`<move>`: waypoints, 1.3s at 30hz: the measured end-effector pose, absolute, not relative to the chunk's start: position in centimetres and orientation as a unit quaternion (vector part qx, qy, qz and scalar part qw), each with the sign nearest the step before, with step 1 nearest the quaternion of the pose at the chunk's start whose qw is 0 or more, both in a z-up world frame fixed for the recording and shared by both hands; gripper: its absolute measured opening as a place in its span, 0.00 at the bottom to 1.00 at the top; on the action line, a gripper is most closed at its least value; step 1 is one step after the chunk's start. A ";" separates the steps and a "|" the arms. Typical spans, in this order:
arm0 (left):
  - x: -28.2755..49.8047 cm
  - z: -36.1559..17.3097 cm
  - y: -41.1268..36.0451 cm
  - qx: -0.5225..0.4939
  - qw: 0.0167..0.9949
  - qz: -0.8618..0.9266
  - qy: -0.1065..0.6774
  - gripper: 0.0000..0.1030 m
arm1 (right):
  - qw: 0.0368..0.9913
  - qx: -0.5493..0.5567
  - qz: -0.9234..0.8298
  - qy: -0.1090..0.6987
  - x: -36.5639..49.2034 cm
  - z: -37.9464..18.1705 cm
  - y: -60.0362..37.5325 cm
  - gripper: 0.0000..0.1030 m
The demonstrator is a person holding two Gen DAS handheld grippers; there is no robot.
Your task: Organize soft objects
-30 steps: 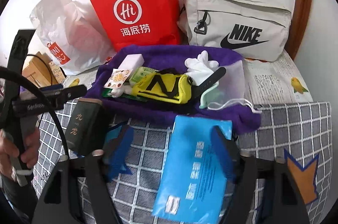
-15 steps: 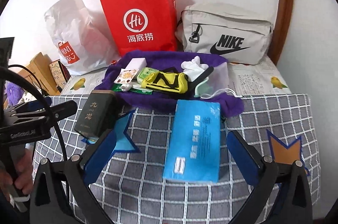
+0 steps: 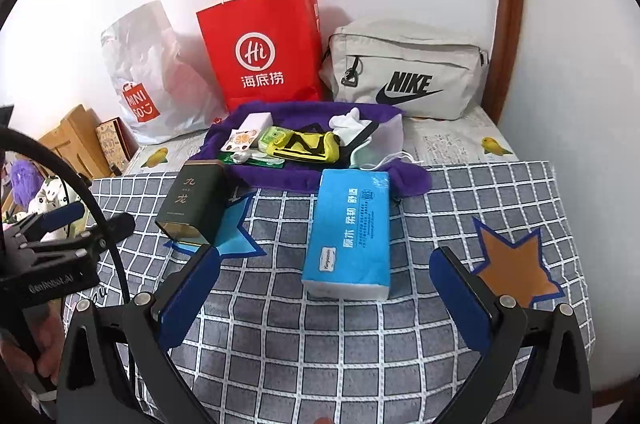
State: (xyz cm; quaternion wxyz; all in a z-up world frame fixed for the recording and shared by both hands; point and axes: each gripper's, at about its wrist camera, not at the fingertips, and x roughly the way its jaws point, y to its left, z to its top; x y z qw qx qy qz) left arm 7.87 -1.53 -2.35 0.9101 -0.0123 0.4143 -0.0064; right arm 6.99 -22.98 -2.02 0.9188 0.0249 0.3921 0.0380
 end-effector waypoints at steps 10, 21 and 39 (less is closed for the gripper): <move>6.4 -1.2 -2.1 -0.011 0.915 -0.007 0.404 1.00 | 0.921 0.028 0.025 0.388 5.3 -1.5 -24.0 1.00; 5.9 -0.7 -2.3 -0.005 0.915 -0.007 0.403 1.00 | 0.921 0.023 0.017 0.387 4.6 -1.3 -24.1 1.00; 6.1 -0.9 -2.2 -0.001 0.913 -0.008 0.408 1.00 | 0.921 0.018 0.020 0.388 4.5 -1.2 -23.6 1.00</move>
